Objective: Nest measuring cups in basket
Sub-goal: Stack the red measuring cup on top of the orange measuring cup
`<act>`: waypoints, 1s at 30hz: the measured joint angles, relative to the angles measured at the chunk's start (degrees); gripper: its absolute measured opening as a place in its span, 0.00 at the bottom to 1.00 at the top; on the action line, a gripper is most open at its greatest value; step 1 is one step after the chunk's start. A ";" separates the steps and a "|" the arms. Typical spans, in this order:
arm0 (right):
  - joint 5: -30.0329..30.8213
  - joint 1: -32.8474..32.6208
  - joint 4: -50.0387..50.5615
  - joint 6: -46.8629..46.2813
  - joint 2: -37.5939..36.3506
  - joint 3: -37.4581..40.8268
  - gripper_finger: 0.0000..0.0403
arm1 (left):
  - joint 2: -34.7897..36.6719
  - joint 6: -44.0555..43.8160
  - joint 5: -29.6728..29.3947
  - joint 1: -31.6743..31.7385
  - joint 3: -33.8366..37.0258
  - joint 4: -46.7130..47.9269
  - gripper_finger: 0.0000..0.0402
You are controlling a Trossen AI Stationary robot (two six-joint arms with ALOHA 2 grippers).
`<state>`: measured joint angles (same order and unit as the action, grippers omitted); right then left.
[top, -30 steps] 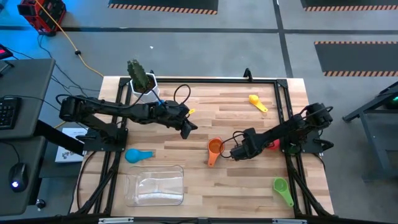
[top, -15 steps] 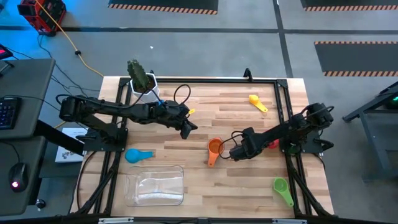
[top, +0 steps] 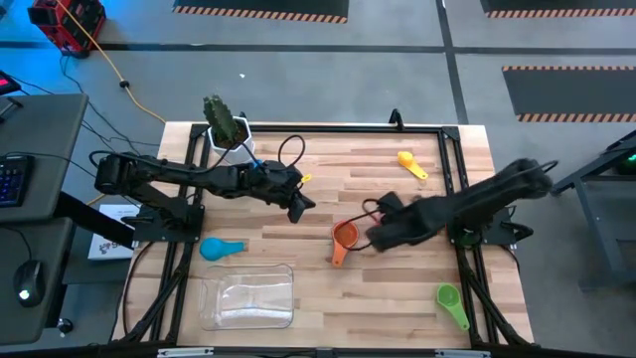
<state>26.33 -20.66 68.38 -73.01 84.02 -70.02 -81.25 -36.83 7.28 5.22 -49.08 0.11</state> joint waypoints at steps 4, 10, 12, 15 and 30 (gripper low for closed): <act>5.66 -4.42 -2.96 -2.37 -12.10 3.07 0.00 | 0.00 0.01 0.09 -0.03 0.00 -0.02 0.00; 15.74 -11.42 -6.12 -8.68 -23.94 6.38 0.00 | 0.00 0.01 -0.13 -0.03 0.00 -0.03 0.00; 17.51 -12.41 -6.42 -9.53 -25.06 6.47 0.00 | 0.00 0.01 -0.43 -0.03 0.00 -0.12 0.00; 18.19 -12.48 -7.56 -9.49 -24.90 6.47 0.00 | 0.00 -0.01 -0.59 -0.03 0.00 -0.39 0.00; -9.61 2.15 -27.60 8.36 -14.72 5.27 0.31 | 0.00 -0.43 -2.09 0.02 0.00 -0.45 0.00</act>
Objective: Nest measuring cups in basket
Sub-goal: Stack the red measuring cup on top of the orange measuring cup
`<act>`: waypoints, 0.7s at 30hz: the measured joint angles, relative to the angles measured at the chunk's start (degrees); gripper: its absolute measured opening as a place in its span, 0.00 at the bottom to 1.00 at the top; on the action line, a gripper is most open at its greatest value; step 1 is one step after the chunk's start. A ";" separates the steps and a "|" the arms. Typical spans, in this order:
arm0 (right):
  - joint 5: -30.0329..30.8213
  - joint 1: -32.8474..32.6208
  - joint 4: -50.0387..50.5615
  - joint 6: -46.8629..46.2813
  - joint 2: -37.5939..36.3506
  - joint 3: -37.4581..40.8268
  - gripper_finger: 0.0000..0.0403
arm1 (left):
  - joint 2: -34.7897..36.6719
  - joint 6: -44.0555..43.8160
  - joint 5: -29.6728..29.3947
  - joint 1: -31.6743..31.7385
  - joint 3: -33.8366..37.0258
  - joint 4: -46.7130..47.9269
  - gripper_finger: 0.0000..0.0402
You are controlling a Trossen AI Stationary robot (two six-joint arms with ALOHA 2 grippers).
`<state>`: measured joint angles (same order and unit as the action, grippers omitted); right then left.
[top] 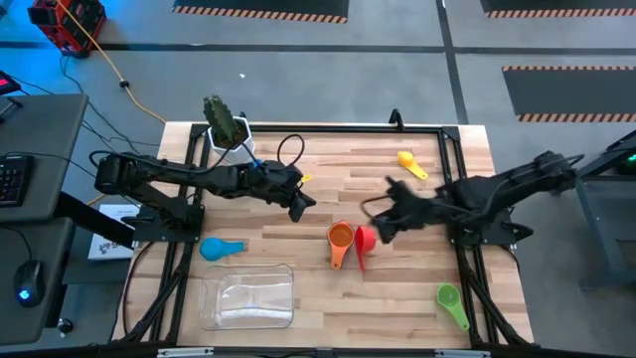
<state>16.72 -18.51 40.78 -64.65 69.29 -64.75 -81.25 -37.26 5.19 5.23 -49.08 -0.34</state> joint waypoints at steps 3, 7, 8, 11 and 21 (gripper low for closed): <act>-9.35 2.14 -5.91 8.43 6.30 -0.88 0.40 | 0.00 -0.02 -0.01 0.00 0.00 0.00 0.00; -13.25 3.24 -5.15 15.12 14.10 -1.44 0.40 | 0.00 -0.04 -0.02 0.00 0.00 0.02 0.00; -13.20 3.35 -4.08 15.92 15.53 -1.44 0.39 | 0.00 -0.04 -0.02 0.00 0.00 0.00 0.00; -11.96 3.57 0.20 17.16 18.53 -1.44 0.29 | 0.00 -0.04 -0.04 0.00 0.00 0.00 0.00; -6.46 4.03 -4.27 18.61 20.66 3.19 0.03 | 0.00 -0.05 -0.97 0.00 0.00 -0.22 0.00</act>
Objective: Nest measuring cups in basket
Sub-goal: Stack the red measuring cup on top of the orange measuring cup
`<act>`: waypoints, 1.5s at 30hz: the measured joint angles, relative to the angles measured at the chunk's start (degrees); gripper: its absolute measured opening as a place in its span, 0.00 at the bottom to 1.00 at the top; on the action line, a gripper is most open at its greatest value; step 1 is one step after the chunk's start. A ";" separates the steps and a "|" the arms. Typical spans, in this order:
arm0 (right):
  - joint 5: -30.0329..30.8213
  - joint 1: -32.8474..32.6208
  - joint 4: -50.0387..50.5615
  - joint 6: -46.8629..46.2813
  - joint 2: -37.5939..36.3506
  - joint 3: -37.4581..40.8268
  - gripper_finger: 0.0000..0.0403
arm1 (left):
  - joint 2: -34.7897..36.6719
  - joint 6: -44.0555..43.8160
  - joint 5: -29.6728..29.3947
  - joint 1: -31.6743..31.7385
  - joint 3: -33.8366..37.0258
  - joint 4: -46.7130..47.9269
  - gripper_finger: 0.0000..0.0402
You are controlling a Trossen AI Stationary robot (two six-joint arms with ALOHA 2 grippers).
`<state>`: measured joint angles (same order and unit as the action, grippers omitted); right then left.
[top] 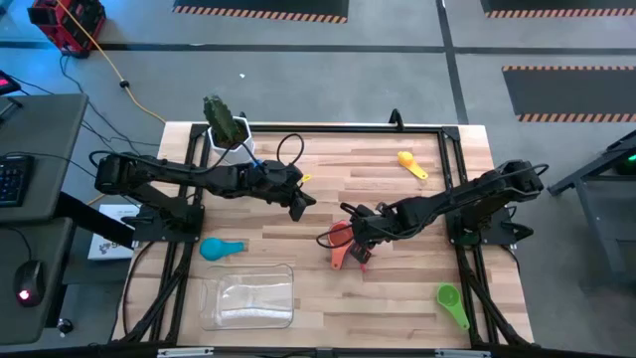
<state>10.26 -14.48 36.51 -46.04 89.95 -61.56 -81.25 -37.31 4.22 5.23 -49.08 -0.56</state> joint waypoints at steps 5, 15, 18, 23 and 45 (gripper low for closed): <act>0.21 0.00 -3.76 -2.96 -0.14 4.83 0.02 | 0.00 -0.13 -0.04 0.00 0.00 -1.20 0.00; 1.78 -1.95 11.99 -5.22 -6.64 5.49 0.00 | 0.00 -1.00 -0.02 0.00 0.00 -1.64 0.00; 1.60 -3.07 18.86 -7.16 -9.43 5.49 0.00 | 0.00 -0.70 -0.02 0.00 0.00 -2.02 0.00; 2.34 -5.16 25.82 -12.18 -13.86 5.49 0.00 | 0.00 -0.02 -0.24 0.00 0.00 -2.00 0.00; -4.69 -19.45 10.70 -65.73 -33.38 23.65 0.43 | 0.00 0.94 -0.36 0.00 0.00 -2.36 0.00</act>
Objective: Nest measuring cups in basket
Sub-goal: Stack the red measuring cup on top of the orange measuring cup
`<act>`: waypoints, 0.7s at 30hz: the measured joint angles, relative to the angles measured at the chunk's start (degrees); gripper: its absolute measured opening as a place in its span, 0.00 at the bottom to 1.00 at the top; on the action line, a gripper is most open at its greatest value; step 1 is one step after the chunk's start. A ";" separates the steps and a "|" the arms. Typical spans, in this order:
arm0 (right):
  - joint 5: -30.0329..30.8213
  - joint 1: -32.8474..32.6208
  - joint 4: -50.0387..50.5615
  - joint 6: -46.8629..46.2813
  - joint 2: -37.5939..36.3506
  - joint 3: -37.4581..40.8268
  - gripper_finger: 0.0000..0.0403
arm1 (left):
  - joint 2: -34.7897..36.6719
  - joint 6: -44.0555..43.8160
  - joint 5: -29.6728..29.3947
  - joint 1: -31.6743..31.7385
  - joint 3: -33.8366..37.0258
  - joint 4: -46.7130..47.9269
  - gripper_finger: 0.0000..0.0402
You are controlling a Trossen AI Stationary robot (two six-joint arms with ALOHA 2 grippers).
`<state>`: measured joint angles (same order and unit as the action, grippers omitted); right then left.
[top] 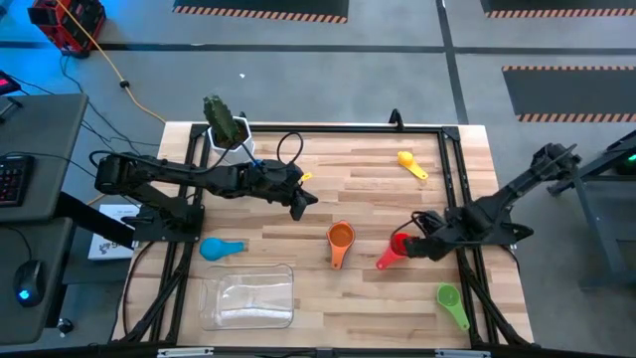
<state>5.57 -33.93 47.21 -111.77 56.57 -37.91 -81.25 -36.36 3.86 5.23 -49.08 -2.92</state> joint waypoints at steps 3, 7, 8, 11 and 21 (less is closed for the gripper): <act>2.90 -2.72 -4.89 -11.46 0.41 3.99 0.51 | 0.00 0.01 0.00 0.00 0.00 0.01 0.00; 4.97 -3.88 -5.30 -17.04 3.38 5.63 0.54 | 0.00 0.02 0.00 -0.02 0.00 -0.07 0.00; 5.00 -3.48 -5.48 -17.15 4.23 5.74 0.54 | 0.00 0.02 0.00 0.00 0.00 -0.07 0.00; 5.00 -2.17 -5.90 -17.17 6.86 5.79 0.54 | 0.00 0.02 -0.02 -0.02 0.00 -0.13 0.00; 3.22 0.20 -9.62 -16.70 14.17 5.79 0.42 | 0.02 0.20 0.23 0.22 0.00 -0.78 0.00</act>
<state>8.79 -33.74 37.59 -128.47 70.74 -32.12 -81.23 -36.16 4.09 5.46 -49.08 -3.69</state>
